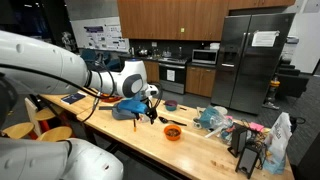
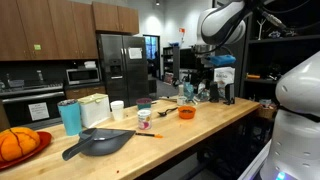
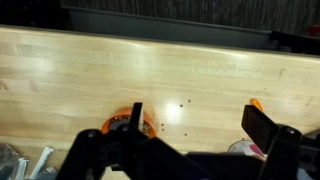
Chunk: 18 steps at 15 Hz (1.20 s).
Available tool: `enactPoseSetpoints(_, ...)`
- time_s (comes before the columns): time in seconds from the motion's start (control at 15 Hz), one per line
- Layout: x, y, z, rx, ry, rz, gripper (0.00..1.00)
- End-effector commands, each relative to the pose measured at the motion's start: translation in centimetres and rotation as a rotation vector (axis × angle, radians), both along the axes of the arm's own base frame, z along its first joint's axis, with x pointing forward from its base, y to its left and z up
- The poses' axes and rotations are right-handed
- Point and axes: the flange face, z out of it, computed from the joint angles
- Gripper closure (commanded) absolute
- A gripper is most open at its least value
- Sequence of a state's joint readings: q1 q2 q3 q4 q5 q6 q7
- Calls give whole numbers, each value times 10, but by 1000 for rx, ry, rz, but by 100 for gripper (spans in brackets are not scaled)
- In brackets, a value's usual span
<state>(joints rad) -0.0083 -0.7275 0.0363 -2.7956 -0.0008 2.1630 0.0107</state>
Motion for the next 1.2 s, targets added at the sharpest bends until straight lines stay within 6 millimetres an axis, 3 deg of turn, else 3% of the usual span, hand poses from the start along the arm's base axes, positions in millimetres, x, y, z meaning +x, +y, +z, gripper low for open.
enactPoseSetpoints(0.0, 0, 0, 1, 0, 1, 0, 0)
enactPoseSetpoints(0.4, 0, 0, 1, 0, 1, 0, 0)
enactPoseSetpoints(0.67, 2, -21, 2, 42, 12, 0, 0)
enactPoseSetpoints(1.13, 46, -56, 24, 105, 30, 49, 0)
